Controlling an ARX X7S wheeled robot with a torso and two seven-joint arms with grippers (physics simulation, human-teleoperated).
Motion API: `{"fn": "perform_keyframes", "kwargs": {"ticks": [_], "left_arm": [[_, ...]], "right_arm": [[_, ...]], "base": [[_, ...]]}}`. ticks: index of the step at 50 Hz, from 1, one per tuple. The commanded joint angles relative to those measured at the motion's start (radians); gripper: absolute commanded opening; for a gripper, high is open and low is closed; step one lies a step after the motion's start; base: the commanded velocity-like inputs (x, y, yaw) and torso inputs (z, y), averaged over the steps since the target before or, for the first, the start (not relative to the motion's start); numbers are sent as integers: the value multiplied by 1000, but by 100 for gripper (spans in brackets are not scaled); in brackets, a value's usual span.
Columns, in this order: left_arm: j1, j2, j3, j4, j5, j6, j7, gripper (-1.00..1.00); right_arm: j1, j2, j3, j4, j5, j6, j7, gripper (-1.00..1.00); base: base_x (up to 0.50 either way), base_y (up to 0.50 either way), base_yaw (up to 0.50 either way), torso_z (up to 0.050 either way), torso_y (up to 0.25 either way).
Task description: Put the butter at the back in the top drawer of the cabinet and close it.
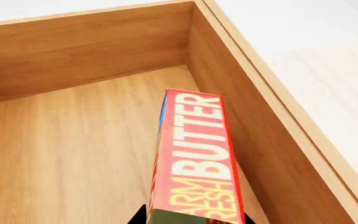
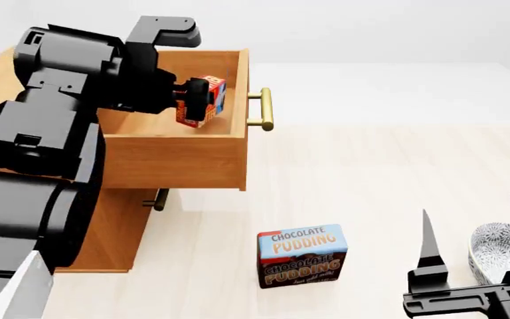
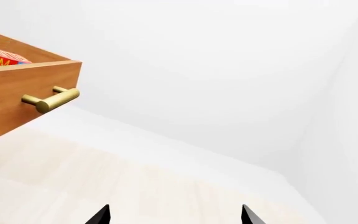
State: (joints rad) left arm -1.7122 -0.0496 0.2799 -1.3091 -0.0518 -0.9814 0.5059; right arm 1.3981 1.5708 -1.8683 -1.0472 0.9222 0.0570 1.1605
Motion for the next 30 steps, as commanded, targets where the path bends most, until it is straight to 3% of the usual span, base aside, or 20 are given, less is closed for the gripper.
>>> {"fn": "perform_keyframes", "kwargs": {"ticks": [1,30], "left_arm": [[-11,9,-72,1,31,-19,5,-100],[9,20,-49,1,52,-71,45,-100]], "right_arm": [[-5,0,0,0,0,-2,4,100],[-20,0,-6,0,-16,-14,15,100]], "base": [[0,0,0,0,0],[0,0,0,0,1]]}}
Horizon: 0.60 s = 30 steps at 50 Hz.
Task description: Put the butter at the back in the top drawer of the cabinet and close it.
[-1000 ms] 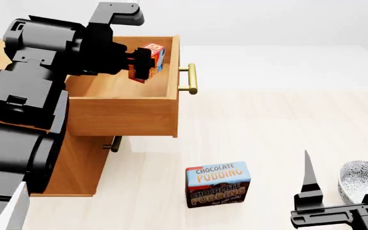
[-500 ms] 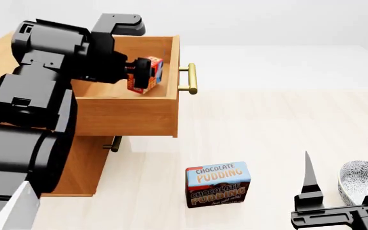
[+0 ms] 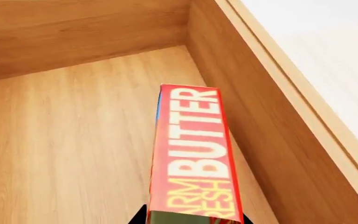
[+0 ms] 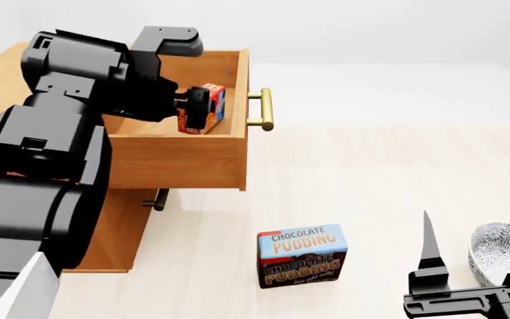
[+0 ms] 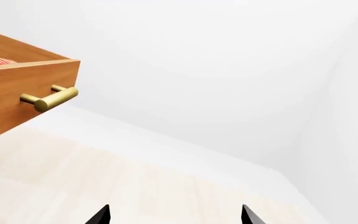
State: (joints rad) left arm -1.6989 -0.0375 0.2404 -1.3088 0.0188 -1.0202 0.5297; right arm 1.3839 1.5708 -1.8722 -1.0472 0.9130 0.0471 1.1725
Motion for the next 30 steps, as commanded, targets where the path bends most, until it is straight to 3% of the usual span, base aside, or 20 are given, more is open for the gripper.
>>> {"fn": "perform_keyframes", "kwargs": {"ticks": [1,15,29,30], "left_arm": [[-4,9,-5,0,-18,-36,26,-100],[0,22,67,0,-17,-83,75,-100],[-12,18,62,0,-34,-84,77,-100],[-13,17,60,0,-34,-84,77,100]], "right_arm": [[-6,0,-1,0,-7,-4,4,100],[-14,0,-4,0,-14,-9,8,100],[-16,0,-2,0,-12,-10,7,100],[-17,0,-2,0,-12,-10,7,100]], "base": [[0,0,0,0,0],[0,0,0,0,1],[0,0,0,0,1],[0,0,0,0,0]]}}
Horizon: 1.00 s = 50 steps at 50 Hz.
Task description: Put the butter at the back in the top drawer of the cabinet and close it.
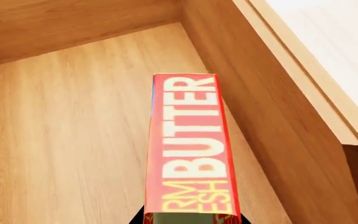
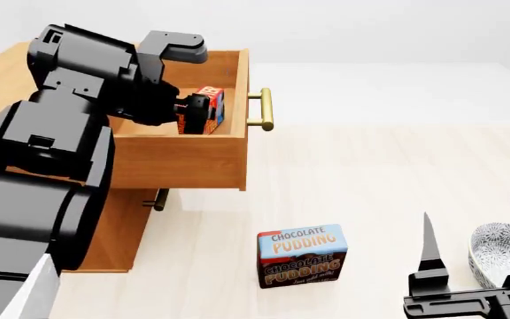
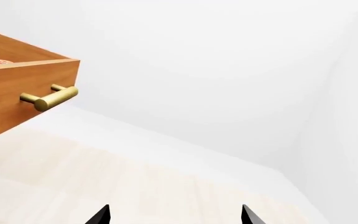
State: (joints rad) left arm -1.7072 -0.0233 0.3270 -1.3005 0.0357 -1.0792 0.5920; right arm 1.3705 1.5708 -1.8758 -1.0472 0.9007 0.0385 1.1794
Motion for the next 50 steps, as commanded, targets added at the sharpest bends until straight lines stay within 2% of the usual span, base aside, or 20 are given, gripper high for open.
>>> {"fn": "perform_keyframes", "kwargs": {"ticks": [1,15,22,34,44,50], "left_arm": [[-5,3,-28,-8,-51,-26,16,100],[-13,0,-52,-8,-50,-19,8,100],[-28,-9,-92,-8,-54,-3,-45,100],[-76,-21,-157,-8,-54,24,-131,100],[-151,-25,-190,3,-73,13,-134,100],[-46,-34,-227,461,-91,-270,-192,100]], "right_arm": [[-4,0,1,0,0,-2,1,100],[-10,0,0,0,-5,-6,4,100],[-14,0,-2,0,-10,-10,7,100],[-21,0,-5,0,-25,-17,11,100],[-23,0,-4,0,-32,-14,12,100],[-23,0,-2,0,-34,-14,10,100]], "base": [[0,0,0,0,0],[0,0,0,0,0],[0,0,0,0,0],[0,0,0,0,0],[0,0,0,0,0],[0,0,0,0,0]]}}
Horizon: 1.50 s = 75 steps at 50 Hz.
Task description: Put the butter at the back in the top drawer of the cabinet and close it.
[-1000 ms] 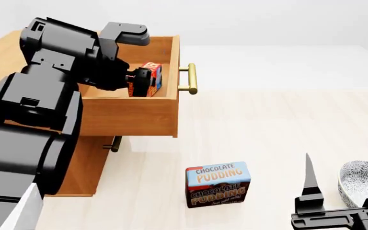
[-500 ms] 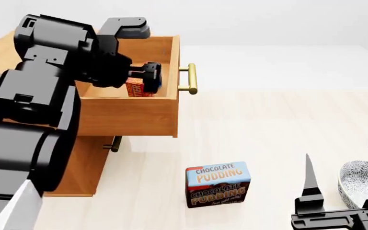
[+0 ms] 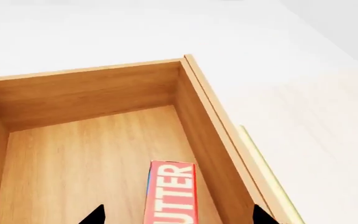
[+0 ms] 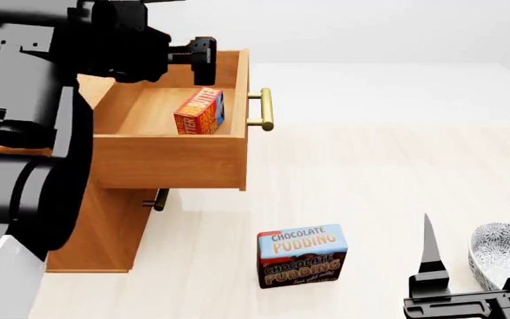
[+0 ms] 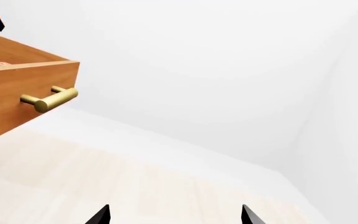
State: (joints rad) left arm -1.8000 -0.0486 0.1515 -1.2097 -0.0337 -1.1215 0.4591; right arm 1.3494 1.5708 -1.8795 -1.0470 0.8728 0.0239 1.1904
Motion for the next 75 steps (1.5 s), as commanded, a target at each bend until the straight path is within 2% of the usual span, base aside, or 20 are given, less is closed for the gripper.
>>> {"fn": "perform_keyframes", "kwargs": {"ticks": [1,9,11,12,14,16,18,23,32,43,53,64,75], "left_arm": [[53,-7,-57,414,-20,-257,-70,100],[73,30,-77,685,-15,-447,-151,100],[62,31,-60,689,-80,-449,-203,100],[57,17,-46,692,-183,-449,-280,100],[51,-48,-2,710,-483,-449,-580,100],[51,-77,23,731,-783,-448,-862,100],[50,-80,34,737,-1039,-447,-970,100],[62,-41,59,757,-1220,-441,-1136,100],[122,43,109,815,-1354,-405,-1268,100],[126,46,404,881,-1697,-153,-1436,100],[162,45,675,1007,-1791,68,-1528,100],[152,46,905,1030,-1793,230,-1555,100],[40,48,1331,1001,-1921,500,-1499,100]], "right_arm": [[-2,0,1,0,-7,1,-1,100],[-8,0,-3,0,-14,-5,3,100],[-10,0,-3,0,-16,-6,3,100],[-10,0,-4,0,-18,-7,4,100],[-14,0,-6,0,-24,-10,5,100],[-17,0,-9,0,-30,-13,5,100],[-20,0,-11,0,-35,-15,6,100],[-35,0,-25,0,-60,-26,18,100],[-80,0,-68,0,-125,-54,72,100],[-124,0,-110,0,-187,-79,127,100],[-120,0,-103,0,-170,-80,135,100],[-119,0,-101,0,-160,-86,145,100],[-120,0,-100,0,-151,-90,144,100]], "base": [[0,0,0,0,0],[0,0,0,0,0],[0,0,0,0,0],[0,0,0,0,0],[0,0,0,0,0],[0,0,0,0,0],[0,0,0,0,0],[0,0,0,0,0],[0,0,0,0,0],[0,0,0,0,0],[0,0,0,0,0],[0,0,0,0,0],[0,0,0,0,0]]}}
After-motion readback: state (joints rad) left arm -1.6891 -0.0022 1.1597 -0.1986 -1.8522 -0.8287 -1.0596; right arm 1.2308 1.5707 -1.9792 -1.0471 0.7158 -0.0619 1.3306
